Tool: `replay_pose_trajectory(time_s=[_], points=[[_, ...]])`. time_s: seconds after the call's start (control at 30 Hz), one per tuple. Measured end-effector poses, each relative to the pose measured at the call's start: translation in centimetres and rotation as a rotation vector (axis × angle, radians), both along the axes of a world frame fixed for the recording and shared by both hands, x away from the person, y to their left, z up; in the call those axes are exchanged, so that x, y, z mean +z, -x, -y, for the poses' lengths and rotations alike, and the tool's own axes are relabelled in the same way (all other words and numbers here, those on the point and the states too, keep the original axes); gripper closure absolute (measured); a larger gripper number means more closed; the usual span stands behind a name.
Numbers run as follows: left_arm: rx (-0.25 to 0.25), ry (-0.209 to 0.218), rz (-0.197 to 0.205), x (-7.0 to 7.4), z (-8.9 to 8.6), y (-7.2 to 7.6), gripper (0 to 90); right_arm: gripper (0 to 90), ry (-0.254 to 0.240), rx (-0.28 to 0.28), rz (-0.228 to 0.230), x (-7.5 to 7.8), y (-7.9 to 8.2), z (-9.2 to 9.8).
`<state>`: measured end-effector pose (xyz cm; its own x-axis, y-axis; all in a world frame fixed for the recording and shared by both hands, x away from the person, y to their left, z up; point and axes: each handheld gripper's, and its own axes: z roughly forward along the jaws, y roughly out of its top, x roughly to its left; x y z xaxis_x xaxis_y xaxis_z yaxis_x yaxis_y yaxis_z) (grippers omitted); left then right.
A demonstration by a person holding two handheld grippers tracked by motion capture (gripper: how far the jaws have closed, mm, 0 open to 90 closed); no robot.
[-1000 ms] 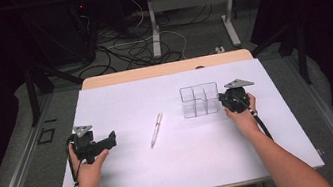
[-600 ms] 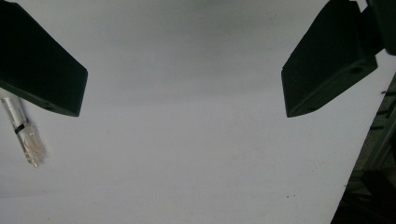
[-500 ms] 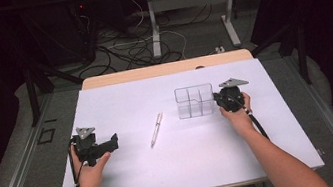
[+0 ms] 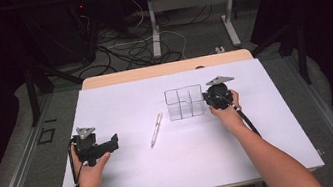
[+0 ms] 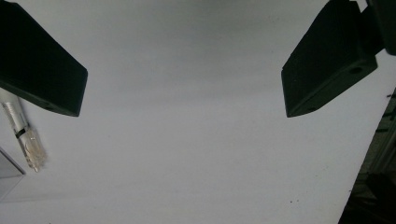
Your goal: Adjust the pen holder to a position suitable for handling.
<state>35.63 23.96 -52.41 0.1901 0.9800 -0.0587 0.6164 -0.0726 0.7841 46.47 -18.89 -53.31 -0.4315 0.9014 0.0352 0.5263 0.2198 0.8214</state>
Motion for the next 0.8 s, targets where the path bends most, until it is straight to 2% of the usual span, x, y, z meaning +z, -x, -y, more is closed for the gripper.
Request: replay_pose_trajectory(time_s=[0.17, 0.3, 0.5, 0.57, 0.63, 0.73, 0.8], points=[[-0.009, 0.0, -0.003, 0.0, 0.1, -0.1, 0.4, 90.0, 0.007, -0.005, -0.006, 0.1, 0.2, -0.9], [-0.014, -0.005, -0.003, 0.0, 0.1, -0.1, 0.5, 90.0, 0.033, -0.009, -0.006, 0.1, 0.5, -1.7], [-0.025, -0.002, -0.002, 0.0, 0.3, -0.1, 0.4, 87.8, 0.023, -0.013, -0.018, 0.2, 0.7, -1.6], [-0.03, -0.011, -0.009, 0.1, 0.4, -0.1, 0.4, 82.9, 0.018, -0.005, -0.004, 1.0, 1.3, -1.2], [-0.032, -0.008, -0.008, 0.1, 0.4, -0.1, 0.4, 82.1, 0.014, -0.008, 0.004, 1.3, 1.5, -1.0], [-0.029, -0.006, -0.01, 0.2, 0.4, -0.1, 0.4, 76.4, -0.021, -0.013, 0.017, 2.6, 2.6, -0.4], [-0.028, -0.005, -0.007, 0.2, 0.4, -0.1, 0.5, 74.5, -0.022, -0.011, 0.024, 2.9, 2.9, -0.3]])
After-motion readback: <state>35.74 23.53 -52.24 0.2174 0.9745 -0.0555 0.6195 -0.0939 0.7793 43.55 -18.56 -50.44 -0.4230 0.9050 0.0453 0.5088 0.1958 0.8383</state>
